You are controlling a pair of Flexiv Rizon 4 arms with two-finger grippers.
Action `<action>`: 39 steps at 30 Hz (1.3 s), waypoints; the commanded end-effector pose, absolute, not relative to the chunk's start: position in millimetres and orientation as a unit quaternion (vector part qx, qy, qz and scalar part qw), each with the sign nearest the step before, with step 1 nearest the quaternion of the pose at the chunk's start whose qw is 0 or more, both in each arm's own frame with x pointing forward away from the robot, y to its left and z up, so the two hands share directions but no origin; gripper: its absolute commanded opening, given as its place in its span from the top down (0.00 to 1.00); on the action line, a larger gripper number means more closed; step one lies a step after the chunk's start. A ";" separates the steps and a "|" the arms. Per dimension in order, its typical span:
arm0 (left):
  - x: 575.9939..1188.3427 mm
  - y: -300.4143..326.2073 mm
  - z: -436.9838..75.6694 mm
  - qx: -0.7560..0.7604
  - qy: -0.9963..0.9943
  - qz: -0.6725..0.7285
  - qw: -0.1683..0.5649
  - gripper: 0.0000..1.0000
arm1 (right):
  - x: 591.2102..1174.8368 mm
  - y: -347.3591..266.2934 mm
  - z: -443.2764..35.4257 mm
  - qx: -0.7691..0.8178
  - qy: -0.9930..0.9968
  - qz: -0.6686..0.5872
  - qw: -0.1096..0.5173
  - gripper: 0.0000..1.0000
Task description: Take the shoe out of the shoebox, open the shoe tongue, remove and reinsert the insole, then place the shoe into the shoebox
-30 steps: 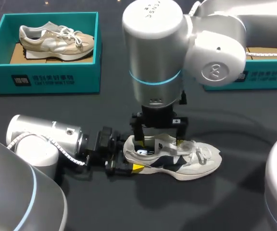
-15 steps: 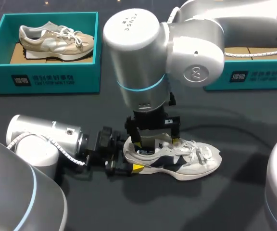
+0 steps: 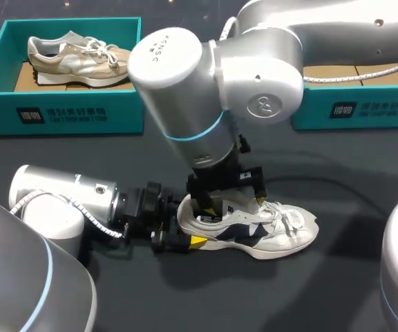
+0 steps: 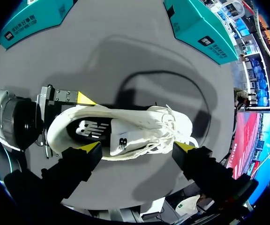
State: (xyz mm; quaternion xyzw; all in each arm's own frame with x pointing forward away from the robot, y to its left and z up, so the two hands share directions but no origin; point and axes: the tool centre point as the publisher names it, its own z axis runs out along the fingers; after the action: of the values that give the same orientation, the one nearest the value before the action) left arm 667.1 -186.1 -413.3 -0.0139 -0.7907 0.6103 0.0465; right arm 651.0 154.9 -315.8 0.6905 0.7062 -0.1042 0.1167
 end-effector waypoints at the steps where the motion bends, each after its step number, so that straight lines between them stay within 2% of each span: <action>1: 668.5 -188.4 -416.3 -0.013 -0.792 0.609 0.045 1.00 | 644.2 161.8 -326.5 0.730 0.638 -0.152 0.192 0.00; 20: 668.5 -188.4 -416.3 -0.013 -0.792 0.609 0.045 1.00 | 647.2 152.6 -343.7 0.736 0.615 -0.174 0.224 0.00; 39: 668.5 -188.4 -416.3 -0.013 -0.792 0.609 0.045 1.00 | 644.6 128.8 -350.0 0.762 0.580 -0.146 0.246 0.00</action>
State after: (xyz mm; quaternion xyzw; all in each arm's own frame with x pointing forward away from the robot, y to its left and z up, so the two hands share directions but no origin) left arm 667.0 -186.2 -413.2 -0.0140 -0.7907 0.6103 0.0465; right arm 652.6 126.5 -350.7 0.6377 0.7206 -0.1845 0.1999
